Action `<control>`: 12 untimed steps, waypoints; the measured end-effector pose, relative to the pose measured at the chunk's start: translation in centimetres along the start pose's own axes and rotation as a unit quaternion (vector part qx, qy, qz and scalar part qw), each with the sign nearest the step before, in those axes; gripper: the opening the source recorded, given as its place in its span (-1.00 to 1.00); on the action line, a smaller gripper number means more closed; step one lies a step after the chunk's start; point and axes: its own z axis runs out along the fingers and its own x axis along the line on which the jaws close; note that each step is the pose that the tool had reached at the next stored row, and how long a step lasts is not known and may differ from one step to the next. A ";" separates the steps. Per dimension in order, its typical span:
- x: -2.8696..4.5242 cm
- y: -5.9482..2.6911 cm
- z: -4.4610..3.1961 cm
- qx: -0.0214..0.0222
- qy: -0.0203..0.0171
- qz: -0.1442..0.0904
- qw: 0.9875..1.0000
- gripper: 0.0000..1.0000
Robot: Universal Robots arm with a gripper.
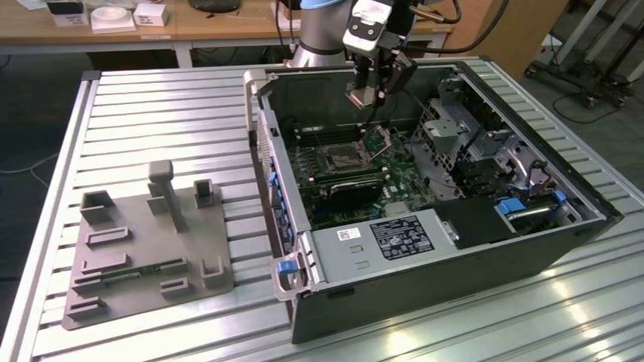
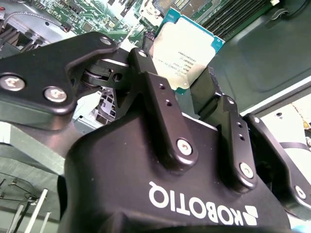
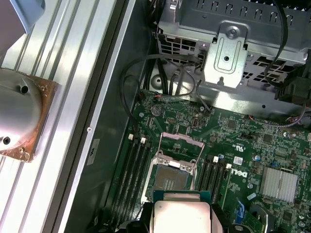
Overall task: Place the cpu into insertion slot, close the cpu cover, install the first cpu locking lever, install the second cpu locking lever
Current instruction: 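Place the cpu into insertion slot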
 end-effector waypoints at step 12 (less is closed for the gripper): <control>0.00 -0.01 0.10 0.000 -0.002 0.019 1.000 0.08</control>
